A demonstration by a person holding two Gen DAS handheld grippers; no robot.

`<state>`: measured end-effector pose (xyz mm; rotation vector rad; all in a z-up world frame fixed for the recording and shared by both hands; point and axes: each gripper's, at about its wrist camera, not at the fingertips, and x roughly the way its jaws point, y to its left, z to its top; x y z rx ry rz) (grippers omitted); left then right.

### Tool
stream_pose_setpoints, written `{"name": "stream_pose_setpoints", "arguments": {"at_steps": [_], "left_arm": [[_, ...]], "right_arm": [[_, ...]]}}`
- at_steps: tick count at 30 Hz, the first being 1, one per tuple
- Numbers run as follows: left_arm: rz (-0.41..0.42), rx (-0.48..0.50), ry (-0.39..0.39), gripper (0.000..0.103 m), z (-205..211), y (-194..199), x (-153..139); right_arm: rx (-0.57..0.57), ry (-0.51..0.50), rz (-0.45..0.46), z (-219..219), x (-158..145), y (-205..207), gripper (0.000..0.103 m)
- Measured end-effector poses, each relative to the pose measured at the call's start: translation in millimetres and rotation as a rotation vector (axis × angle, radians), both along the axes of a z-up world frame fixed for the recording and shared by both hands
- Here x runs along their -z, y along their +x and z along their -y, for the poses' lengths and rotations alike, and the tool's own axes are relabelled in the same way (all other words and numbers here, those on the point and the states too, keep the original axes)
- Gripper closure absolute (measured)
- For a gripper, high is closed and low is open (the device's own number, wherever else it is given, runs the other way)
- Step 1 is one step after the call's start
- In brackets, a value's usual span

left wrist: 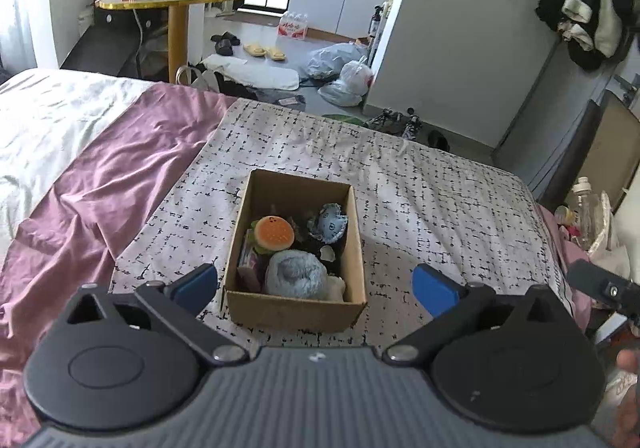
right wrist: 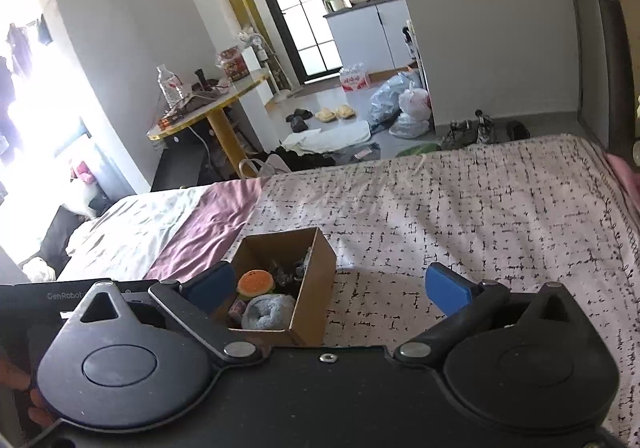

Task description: Organize soft objects

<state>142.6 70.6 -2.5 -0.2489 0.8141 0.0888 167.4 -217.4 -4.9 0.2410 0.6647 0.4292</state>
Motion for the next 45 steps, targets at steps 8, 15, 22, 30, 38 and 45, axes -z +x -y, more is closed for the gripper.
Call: {"name": "stream_pose_setpoints", "arguments": {"at_steps": [8,15,22,30,38,45], "left_arm": [[0.042,0.048,-0.002,0.000,8.5,-45.9,-24.2],[0.075,0.055,0.010,0.000,7.6,-77.3,-36.9],[0.091,0.072,0.036,0.000,13.4,-108.8,-46.0],[0.132,0.106,0.143,0.000,31.1,-149.7,-59.7],[0.154,0.119,0.135,0.000,40.5,-170.9,-64.5],[0.155,0.095,0.090,0.000,40.7,-179.1,-54.4]], "right_arm": [[0.032,0.053,0.020,15.0,-18.8,-33.1,0.000],[0.019,0.068,0.059,30.4,-30.0,-66.9,0.000],[0.020,0.070,0.072,37.0,-38.2,-95.9,0.000],[-0.033,0.028,0.105,29.8,-46.6,-121.7,0.000],[-0.055,0.035,0.109,31.8,-45.3,-137.0,0.000],[-0.052,-0.002,0.117,30.4,-42.9,-147.9,0.000]]}}
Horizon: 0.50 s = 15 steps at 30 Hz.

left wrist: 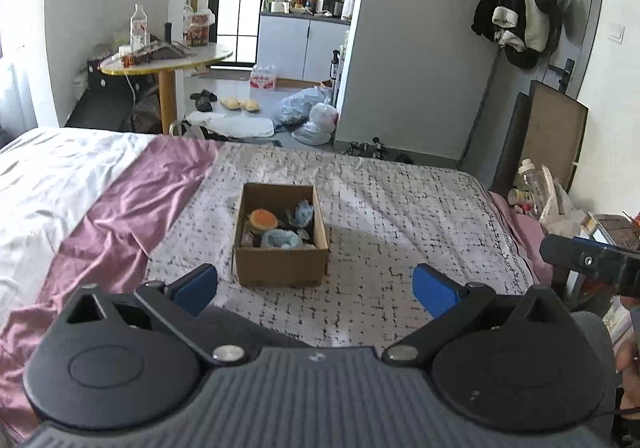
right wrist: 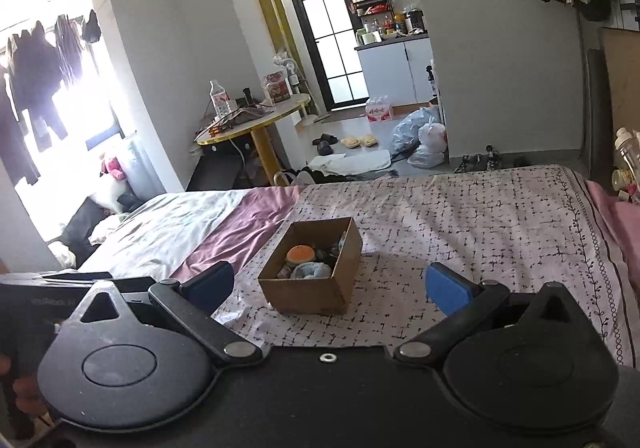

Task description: Organize soft objects

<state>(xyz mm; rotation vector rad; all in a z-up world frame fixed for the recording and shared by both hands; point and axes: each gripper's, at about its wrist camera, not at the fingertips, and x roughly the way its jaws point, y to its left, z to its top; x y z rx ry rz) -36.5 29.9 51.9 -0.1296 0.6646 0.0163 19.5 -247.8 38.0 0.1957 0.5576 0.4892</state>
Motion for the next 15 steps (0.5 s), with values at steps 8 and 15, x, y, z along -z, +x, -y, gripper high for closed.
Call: {"name": "stream_pose_setpoints", "arguments": {"at_steps": [8,15], "left_arm": [[-0.027,-0.011,0.008,0.000,-2.7,-4.3,19.2],[-0.022,-0.024,0.011,0.000,-5.9,-3.4,21.8]], "right_arm": [[-0.006,-0.035,0.003,-3.9,4.6,-8.2,0.000],[-0.021,-0.052,-0.004,-11.6,5.8,-10.1,0.000]]}}
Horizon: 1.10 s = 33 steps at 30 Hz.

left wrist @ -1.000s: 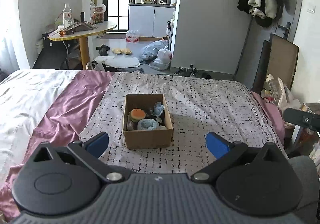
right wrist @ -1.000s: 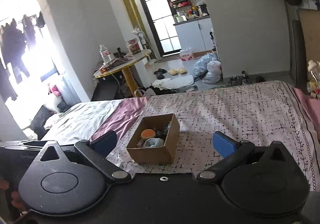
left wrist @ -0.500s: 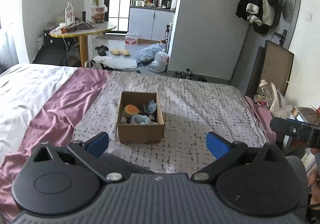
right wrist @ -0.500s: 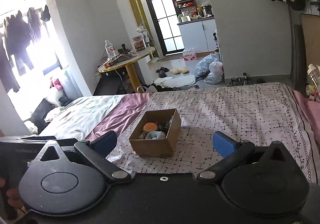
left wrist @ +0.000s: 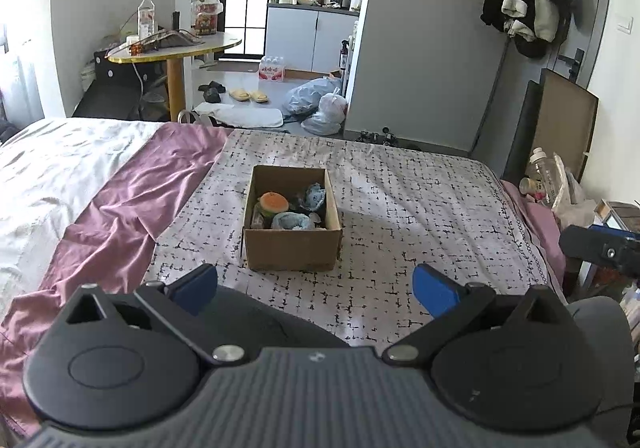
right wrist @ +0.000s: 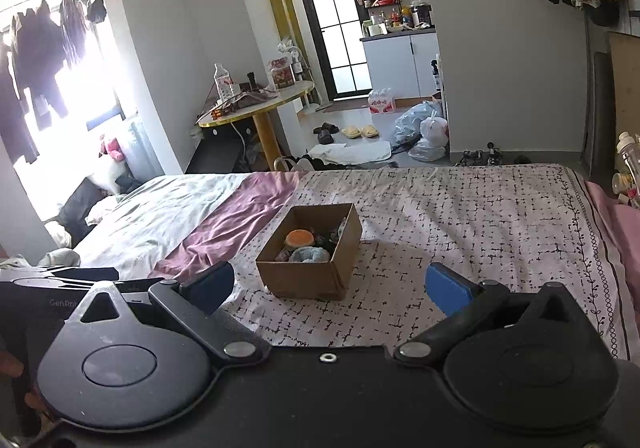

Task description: Organize soft objects

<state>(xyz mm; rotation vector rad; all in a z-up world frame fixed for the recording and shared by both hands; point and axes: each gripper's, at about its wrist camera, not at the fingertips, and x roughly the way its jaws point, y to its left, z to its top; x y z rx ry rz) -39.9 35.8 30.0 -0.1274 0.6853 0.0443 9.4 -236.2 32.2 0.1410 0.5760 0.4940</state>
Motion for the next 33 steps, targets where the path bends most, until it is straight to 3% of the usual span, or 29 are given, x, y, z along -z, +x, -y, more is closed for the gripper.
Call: {"name": "stream_pose_setpoints", "arguments": {"at_steps": [33], "left_arm": [[-0.021,-0.031,-0.010,0.000,-17.7,3.7,-0.4]], "right_arm": [[0.005,-0.020,-0.028,-5.0,0.3,5.7,0.000]]}}
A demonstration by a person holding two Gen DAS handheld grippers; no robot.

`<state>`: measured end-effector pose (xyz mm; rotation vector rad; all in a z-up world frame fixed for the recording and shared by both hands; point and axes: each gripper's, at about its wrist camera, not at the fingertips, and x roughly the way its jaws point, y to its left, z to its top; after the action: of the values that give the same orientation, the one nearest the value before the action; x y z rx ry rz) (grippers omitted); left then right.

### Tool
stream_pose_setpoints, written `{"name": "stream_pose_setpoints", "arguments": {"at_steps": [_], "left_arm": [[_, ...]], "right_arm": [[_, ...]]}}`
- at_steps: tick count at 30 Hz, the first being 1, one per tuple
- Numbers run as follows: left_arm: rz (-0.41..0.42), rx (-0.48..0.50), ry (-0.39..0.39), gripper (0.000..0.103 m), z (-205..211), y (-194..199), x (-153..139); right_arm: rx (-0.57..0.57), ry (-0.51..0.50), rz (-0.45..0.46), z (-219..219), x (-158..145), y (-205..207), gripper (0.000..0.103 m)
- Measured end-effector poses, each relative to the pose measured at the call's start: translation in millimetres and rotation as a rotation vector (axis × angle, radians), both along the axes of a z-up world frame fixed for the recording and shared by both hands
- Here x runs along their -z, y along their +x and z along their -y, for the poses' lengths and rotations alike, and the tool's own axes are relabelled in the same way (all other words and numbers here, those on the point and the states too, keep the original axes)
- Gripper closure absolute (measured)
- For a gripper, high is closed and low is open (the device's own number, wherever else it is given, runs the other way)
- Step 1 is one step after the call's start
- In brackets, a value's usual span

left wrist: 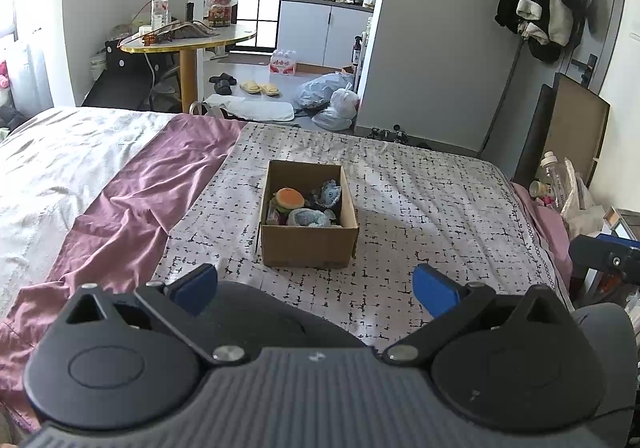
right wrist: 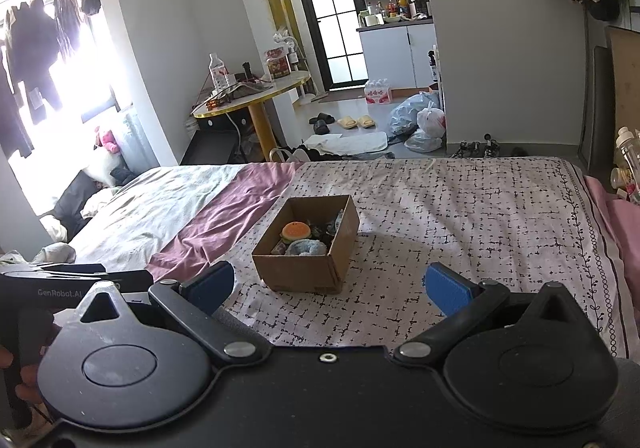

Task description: Organize soft objects

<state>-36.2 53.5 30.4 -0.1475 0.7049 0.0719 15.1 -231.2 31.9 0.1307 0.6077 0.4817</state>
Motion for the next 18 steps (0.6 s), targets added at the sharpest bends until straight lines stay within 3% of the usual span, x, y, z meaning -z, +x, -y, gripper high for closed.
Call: {"name": "stream_pose_setpoints", "arguments": {"at_steps": [18], "left_arm": [[-0.013,-0.013,0.001,0.000,-12.8,4.7,-1.9]], "right_arm": [[-0.004,-0.012,-0.013,-2.9,-0.7,4.1,0.000]]}}
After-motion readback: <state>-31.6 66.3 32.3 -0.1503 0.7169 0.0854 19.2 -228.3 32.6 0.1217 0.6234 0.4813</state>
